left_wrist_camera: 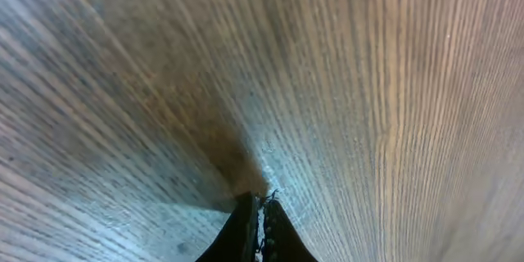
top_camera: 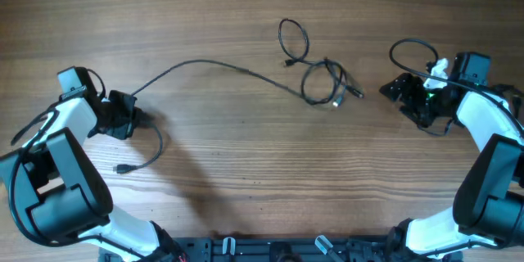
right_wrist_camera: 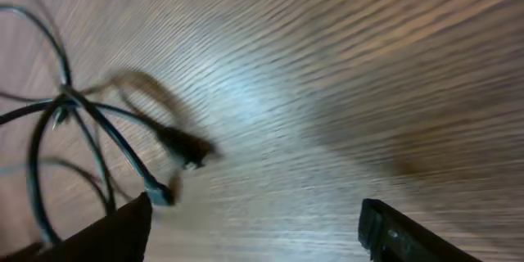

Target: Untangle cables

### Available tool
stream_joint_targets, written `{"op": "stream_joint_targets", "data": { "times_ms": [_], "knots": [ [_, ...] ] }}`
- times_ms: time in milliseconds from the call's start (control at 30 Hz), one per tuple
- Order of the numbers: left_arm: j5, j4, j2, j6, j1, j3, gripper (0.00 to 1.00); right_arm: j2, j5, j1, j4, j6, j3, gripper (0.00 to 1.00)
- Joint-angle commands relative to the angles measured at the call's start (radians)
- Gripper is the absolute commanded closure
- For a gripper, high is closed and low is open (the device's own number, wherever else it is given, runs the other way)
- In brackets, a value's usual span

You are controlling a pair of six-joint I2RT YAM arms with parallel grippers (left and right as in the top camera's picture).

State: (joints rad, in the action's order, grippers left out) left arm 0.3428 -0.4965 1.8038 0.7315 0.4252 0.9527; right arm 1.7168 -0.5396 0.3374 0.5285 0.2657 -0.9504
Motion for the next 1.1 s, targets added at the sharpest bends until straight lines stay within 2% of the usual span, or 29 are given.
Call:
{"op": "stream_joint_targets", "data": {
  "times_ms": [0,200,233,300,367,467,633,700,733,800,900,933,1000,1067],
  "knots": [
    [-0.070,0.011,0.020,0.017,-0.034,-0.006,0.96,-0.006,-0.138,-0.014,0.010,-0.085,0.001,0.15],
    [-0.070,0.029,0.020,0.017,-0.070,-0.006,0.96,-0.006,-0.310,-0.177,-0.028,-0.134,0.001,0.28],
    [-0.070,0.032,0.020,0.017,-0.076,-0.006,0.96,-0.006,-0.349,-0.219,-0.050,-0.135,0.001,0.34],
    [-0.070,0.036,0.020,0.017,-0.086,-0.006,0.96,-0.006,-0.420,-0.278,-0.079,-0.132,0.001,0.59],
    [-0.071,0.036,0.020,0.017,-0.093,-0.006,0.96,-0.006,-0.471,-0.323,-0.072,-0.078,0.001,0.71],
    [-0.070,0.036,0.020,0.017,-0.094,-0.006,0.96,-0.006,-0.391,-0.367,-0.007,0.130,0.001,0.88],
    [-0.062,0.037,0.020,0.017,-0.094,-0.006,0.96,-0.006,-0.371,-0.451,0.006,0.165,0.001,0.91],
    [-0.062,0.037,0.020,0.017,-0.095,-0.006,0.96,-0.006,-0.370,-0.506,0.003,0.198,0.001,0.84],
    [-0.062,0.037,0.020,0.017,-0.094,-0.006,0.96,-0.006,-0.349,-0.528,0.003,0.220,0.001,0.77],
    [-0.062,0.036,0.020,0.017,-0.095,-0.006,0.96,-0.006,-0.246,-0.566,-0.018,0.317,0.001,0.76],
    [-0.043,0.038,0.020,0.017,-0.095,-0.006,0.96,-0.006,-0.372,-0.590,-0.229,0.365,0.000,0.77],
    [-0.044,0.038,0.020,0.017,-0.095,-0.006,0.96,-0.006,-0.358,-0.599,-0.305,0.396,0.000,0.77],
    [-0.044,0.037,0.020,0.017,-0.095,-0.006,0.96,-0.006,-0.241,-0.614,-0.399,0.420,0.000,0.77],
    [-0.044,0.037,0.020,0.017,-0.095,-0.006,0.96,-0.006,-0.095,-0.623,-0.423,0.422,0.000,0.74]
  ]
}}
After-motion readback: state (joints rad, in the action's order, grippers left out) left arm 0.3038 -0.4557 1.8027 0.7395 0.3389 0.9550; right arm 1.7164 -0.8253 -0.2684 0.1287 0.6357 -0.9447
